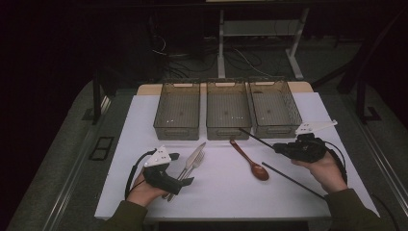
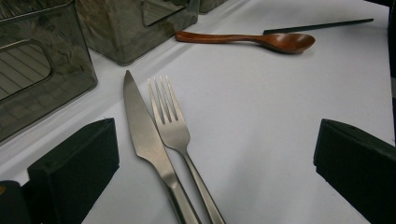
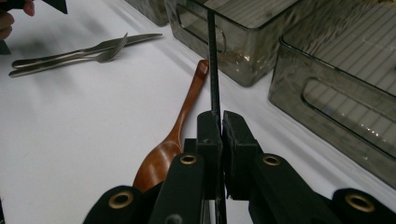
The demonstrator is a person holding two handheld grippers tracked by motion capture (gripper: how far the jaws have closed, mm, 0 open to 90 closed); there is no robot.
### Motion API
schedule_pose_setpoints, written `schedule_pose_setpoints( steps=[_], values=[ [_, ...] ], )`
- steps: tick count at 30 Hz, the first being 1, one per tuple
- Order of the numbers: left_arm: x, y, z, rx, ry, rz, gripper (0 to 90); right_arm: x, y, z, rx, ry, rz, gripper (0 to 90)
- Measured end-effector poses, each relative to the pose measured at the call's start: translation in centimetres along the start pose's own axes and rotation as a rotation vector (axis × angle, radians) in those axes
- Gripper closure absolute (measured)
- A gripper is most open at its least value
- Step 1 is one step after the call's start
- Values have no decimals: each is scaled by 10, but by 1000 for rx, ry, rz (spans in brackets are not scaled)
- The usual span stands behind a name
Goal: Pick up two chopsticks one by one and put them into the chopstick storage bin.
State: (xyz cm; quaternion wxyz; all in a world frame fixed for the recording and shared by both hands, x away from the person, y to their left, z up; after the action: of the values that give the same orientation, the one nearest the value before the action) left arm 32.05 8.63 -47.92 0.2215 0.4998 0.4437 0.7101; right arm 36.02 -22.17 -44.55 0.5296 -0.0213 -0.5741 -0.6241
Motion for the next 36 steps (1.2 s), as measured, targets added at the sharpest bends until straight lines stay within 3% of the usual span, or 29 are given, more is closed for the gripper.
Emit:
schedule_pose_setpoints(
  steps=[24, 36],
  values=[
    [-4, 0, -3, -6, -18, 4, 0, -40, 50, 21, -1, -3, -41, 849],
    [-3, 1, -3, -2, -16, -2, 0, -66, 79, 39, 22, 10, -35, 849]
  ],
)
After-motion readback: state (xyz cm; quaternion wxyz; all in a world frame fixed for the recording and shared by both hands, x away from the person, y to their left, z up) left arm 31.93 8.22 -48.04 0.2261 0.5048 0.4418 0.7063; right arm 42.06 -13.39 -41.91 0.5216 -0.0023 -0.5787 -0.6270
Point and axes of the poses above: each handheld gripper's, and its own axes: x roughly backward along the jaws, y roughly out of its top, z roughly to its left, the point moved 10 cm from there along -x, roughly forward along the jaws, and after that the axes turned 14 degrees about -x, right-handed, at the moved point
